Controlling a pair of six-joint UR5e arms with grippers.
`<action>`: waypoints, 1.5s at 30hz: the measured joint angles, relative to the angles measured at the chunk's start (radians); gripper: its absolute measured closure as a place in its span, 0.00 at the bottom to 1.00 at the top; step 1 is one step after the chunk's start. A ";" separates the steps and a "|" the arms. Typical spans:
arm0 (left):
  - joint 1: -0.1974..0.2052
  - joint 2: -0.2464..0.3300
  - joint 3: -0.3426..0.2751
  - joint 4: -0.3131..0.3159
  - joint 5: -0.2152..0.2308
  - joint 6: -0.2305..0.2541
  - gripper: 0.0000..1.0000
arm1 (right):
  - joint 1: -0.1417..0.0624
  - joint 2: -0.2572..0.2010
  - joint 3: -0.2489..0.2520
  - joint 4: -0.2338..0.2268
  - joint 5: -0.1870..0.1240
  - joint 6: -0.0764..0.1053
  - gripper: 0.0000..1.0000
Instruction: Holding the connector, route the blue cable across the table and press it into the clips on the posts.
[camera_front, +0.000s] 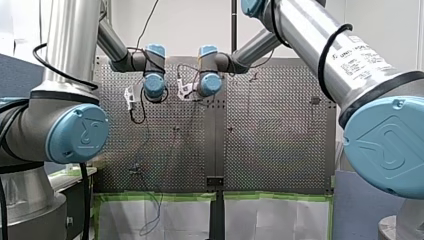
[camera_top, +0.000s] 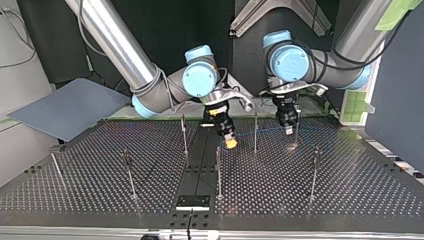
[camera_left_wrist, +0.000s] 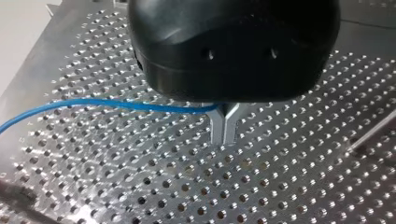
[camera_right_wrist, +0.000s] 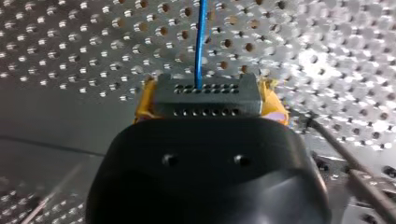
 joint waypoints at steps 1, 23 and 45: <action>-0.002 0.000 -0.007 0.007 -0.001 0.000 1.00 | -0.001 0.000 0.006 0.000 0.000 -0.002 1.00; -0.032 -0.109 -0.208 0.176 0.015 -0.018 1.00 | -0.006 0.000 0.160 0.008 -0.007 -0.040 1.00; 0.026 -0.194 -0.189 0.317 0.177 -0.040 1.00 | -0.042 0.011 0.201 -0.019 -0.064 -0.014 1.00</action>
